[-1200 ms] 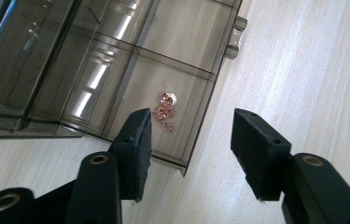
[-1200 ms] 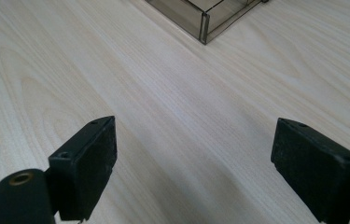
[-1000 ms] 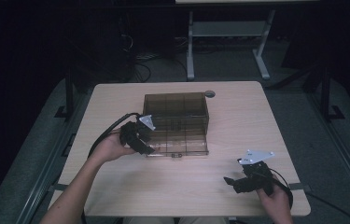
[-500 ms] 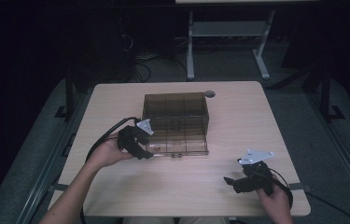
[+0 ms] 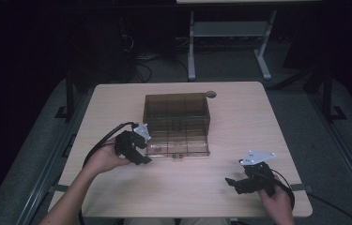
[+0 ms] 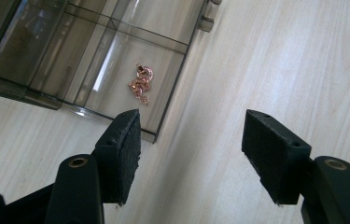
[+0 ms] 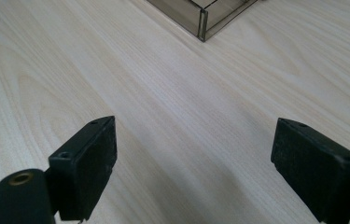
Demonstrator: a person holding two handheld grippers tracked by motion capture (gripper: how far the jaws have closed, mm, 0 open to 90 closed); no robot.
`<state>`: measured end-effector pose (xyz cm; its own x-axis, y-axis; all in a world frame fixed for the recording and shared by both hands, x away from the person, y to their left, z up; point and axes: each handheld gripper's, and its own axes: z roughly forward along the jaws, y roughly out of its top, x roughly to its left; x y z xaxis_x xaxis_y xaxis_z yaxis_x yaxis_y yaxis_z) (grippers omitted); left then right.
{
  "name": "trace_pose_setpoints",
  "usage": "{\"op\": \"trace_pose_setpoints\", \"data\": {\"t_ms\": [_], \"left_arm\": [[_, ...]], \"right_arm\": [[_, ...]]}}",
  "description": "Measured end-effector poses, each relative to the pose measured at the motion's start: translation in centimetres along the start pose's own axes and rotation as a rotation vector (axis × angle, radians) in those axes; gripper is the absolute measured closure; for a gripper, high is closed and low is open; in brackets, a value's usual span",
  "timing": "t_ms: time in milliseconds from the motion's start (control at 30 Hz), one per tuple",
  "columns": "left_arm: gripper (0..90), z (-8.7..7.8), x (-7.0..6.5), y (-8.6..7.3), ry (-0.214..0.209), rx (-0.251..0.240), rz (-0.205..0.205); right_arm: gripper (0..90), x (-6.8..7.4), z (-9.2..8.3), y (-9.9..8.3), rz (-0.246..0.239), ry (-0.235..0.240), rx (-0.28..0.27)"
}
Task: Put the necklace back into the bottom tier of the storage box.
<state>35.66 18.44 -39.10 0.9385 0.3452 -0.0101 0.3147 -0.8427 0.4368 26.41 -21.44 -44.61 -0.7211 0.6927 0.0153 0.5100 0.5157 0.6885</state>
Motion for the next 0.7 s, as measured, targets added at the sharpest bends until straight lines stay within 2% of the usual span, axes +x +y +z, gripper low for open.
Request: {"op": "trace_pose_setpoints", "data": {"t_ms": [367,700], "left_arm": [[36.1,-0.1,-0.9,-0.8,0.004,-0.007,0.014],[34.8,0.2,-1.4,-1.8,0.000,-0.015,0.004]], "right_arm": [[13.8,0.0,0.0,0.0,0.002,-0.002,0.001],[13.7,0.0,0.0,0.0,0.005,-0.002,0.002]]}}
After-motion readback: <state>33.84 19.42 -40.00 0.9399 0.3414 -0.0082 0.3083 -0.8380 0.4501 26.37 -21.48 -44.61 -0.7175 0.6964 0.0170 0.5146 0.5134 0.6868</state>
